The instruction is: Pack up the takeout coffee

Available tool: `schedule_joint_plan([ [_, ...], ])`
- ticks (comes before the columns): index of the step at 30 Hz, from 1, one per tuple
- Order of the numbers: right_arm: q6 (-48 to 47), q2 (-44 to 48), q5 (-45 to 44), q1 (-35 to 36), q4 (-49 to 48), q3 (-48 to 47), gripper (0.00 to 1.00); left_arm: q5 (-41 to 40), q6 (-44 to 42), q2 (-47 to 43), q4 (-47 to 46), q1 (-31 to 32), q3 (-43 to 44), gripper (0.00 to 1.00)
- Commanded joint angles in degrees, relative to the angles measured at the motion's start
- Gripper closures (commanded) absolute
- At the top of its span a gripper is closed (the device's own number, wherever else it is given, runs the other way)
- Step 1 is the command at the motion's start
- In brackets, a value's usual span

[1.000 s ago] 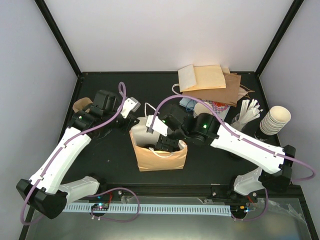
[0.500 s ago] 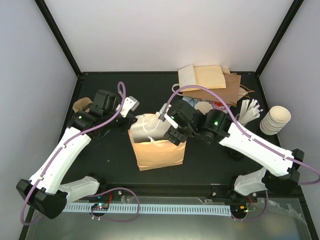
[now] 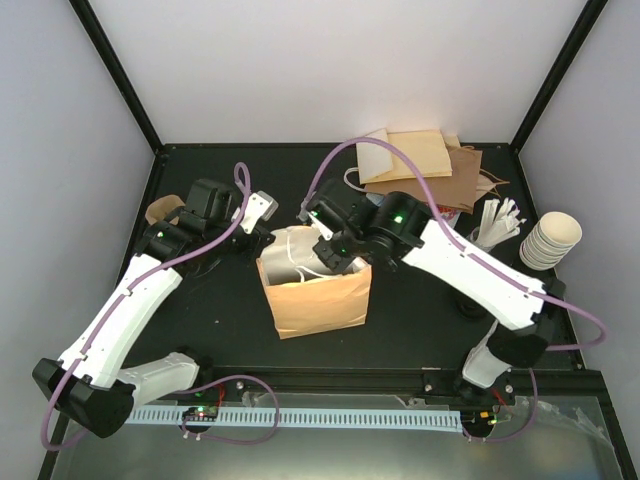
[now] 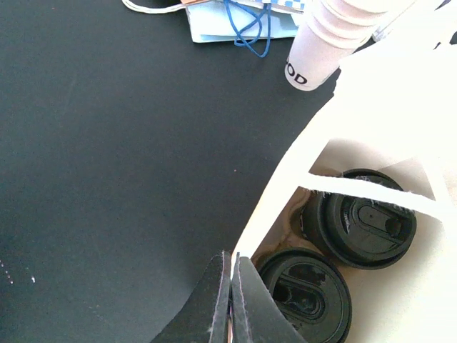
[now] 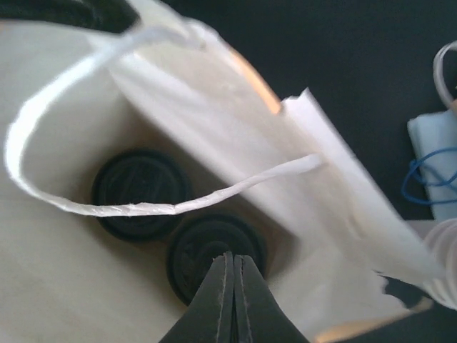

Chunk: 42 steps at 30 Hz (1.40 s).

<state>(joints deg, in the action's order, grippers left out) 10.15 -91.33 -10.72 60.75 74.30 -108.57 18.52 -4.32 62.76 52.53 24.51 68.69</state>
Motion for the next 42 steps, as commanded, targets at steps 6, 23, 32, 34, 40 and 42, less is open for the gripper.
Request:
schedule_joint_plan([
  [6, 8.2, -2.2, 0.4, 0.1, 5.9, 2.0, 0.99, 1.1, 0.4, -0.7, -2.0, 0.4, 1.7, 0.98],
  [23, 20.5, -0.4, -15.2, -4.0, 12.6, 2.2, 0.99, -0.4, -0.8, -1.7, -2.2, 0.3, 1.2, 0.98],
  [32, 18.8, 2.1, -15.1, -7.6, 11.3, 3.8, 0.99, -0.3, -0.8, -2.2, -2.6, 0.3, 0.7, 0.98],
  [34, 16.2, 3.1, -12.3, -7.6, 9.0, 3.9, 0.99, 0.0, -0.7, -2.4, -2.8, 0.4, 0.6, 0.98],
  [40, 9.3, 6.0, -7.5, -7.6, 4.0, 2.6, 0.86, 0.3, -0.7, -2.7, -3.6, 0.4, 0.4, 0.98],
  [42, 8.4, 6.5, -5.4, -7.6, 3.1, 3.0, 0.60, 0.4, -0.7, -2.7, -3.8, 0.3, 0.3, 0.98],
])
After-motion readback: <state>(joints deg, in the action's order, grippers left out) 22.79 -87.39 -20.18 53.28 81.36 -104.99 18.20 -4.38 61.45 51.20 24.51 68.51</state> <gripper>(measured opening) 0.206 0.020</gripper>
